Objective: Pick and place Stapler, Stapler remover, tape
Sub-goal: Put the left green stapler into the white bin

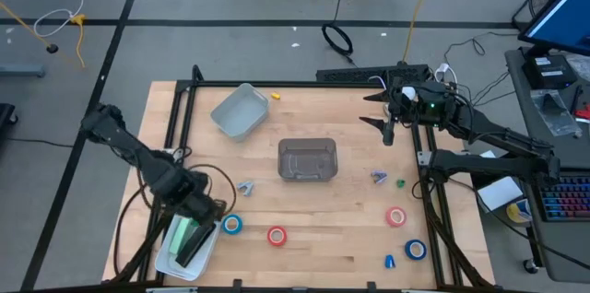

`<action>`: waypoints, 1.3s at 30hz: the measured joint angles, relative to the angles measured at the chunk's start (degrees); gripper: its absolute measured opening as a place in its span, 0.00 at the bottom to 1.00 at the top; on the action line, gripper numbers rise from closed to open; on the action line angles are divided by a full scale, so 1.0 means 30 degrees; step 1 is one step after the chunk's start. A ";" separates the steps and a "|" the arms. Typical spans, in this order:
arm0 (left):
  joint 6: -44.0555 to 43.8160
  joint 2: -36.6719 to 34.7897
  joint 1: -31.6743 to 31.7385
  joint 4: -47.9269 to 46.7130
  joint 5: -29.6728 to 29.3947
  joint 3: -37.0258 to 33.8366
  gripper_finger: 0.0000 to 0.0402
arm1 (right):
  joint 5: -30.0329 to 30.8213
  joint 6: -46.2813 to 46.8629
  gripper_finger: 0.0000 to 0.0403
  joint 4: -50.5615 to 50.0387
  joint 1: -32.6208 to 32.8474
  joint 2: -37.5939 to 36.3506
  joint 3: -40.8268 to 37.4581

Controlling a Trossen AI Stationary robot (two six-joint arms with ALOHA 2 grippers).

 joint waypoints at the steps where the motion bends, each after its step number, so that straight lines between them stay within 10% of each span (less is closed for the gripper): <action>1: -0.0097 0.0344 -0.0131 0.0074 -0.0010 0.0000 0.14 | -0.0003 -0.0059 0.66 0.0001 0.0000 0.0000 0.0000; 39: 0.0709 0.2787 -0.0629 0.4349 0.1424 -0.5887 0.17 | -0.0007 -0.0408 0.66 -0.0028 0.0000 0.0000 0.0000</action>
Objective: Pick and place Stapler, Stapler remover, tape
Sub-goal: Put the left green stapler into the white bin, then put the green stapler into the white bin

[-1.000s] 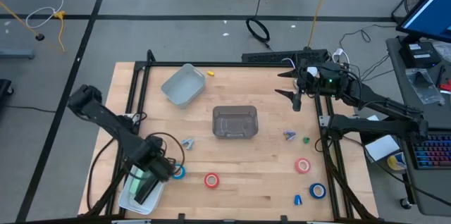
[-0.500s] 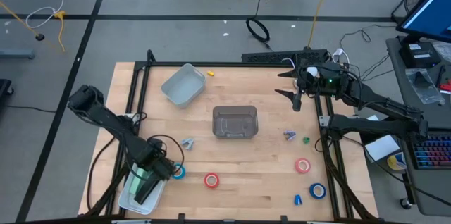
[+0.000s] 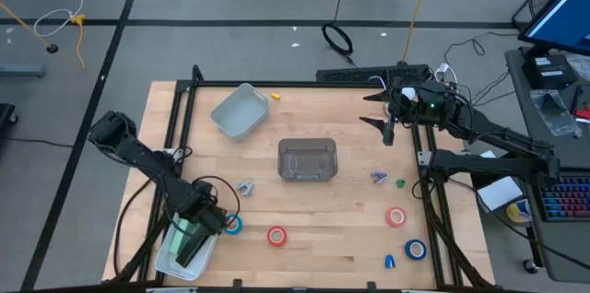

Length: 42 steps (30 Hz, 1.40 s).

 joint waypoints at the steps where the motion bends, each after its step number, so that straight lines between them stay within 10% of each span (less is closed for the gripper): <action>1: -0.0003 0.0000 0.0000 0.0000 -0.0009 0.0000 0.17 | 0.0000 0.0006 0.66 0.0007 0.0000 0.0000 0.0000; 17: -0.0219 0.0000 0.0000 -0.0007 -0.0425 -0.0001 0.19 | 0.0000 0.0051 0.66 0.0003 0.0000 0.0000 0.0000; 30: -0.0774 0.0000 0.0007 0.0076 -0.0554 0.0232 0.47 | 0.0000 0.0051 0.66 0.0007 0.0000 0.0000 0.0000; 42: -0.1644 0.0000 0.0062 -0.5867 -0.2334 0.5259 0.45 | -0.0007 0.0058 0.66 0.0015 0.0000 0.0000 0.0000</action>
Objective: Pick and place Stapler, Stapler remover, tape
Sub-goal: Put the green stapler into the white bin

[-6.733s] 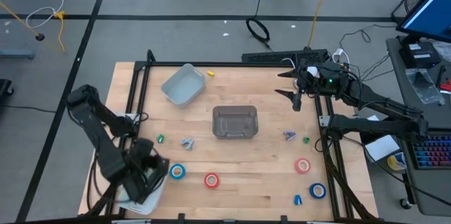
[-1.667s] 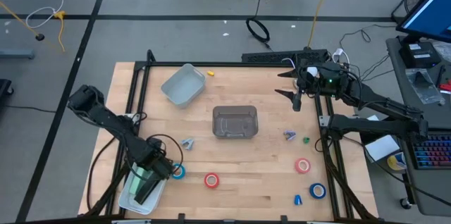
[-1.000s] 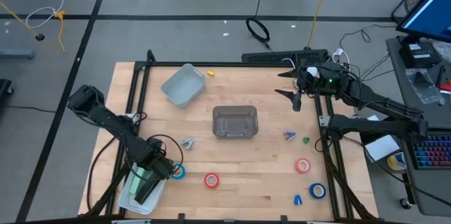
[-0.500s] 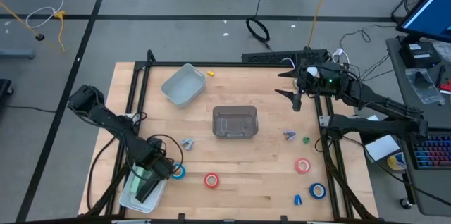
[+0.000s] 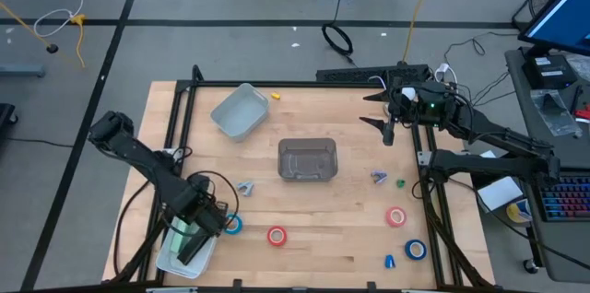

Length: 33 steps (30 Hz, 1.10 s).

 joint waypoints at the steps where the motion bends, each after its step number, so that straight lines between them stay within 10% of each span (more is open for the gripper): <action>1: -0.0165 -0.0007 0.0058 -0.0694 -0.0846 0.0788 0.44 | 0.0003 -0.0004 0.66 0.0000 0.0000 0.0000 0.0000; 12: 0.7543 -0.0029 0.3097 0.0374 -1.2331 0.6128 0.26 | 0.0000 0.0101 0.66 -0.1323 0.0000 -0.0260 0.0007; 29: 2.8447 0.0278 1.0128 1.3578 -1.2641 0.6128 0.01 | 0.0007 0.0990 0.66 -0.8327 0.0000 -0.1290 0.0007; 33: 3.0556 0.0270 1.1848 1.5416 -0.9962 0.5950 0.03 | 0.0009 0.1938 0.66 -0.9674 0.0000 -0.1295 0.0007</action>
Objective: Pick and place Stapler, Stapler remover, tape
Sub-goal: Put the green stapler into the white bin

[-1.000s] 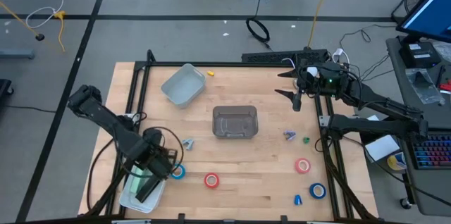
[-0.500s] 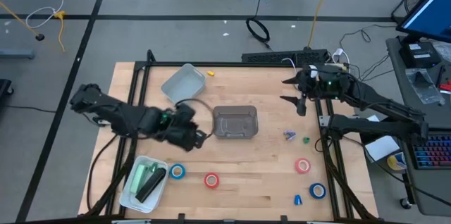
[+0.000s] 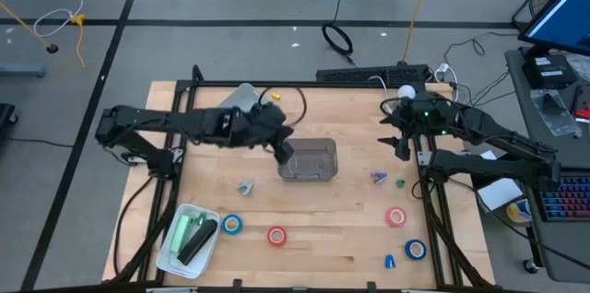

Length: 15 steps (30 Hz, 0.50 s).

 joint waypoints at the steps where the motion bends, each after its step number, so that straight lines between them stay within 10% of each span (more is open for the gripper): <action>1: 0.0340 0.0000 0.0387 0.0465 0.0650 -0.0189 0.02 | -0.0002 0.0102 0.66 -0.0354 0.0000 -0.0002 0.0000; 15: 0.1674 0.0015 0.3992 0.4672 0.6745 -0.3904 0.05 | -0.0240 0.1781 0.66 -0.7757 0.0003 0.0415 0.0000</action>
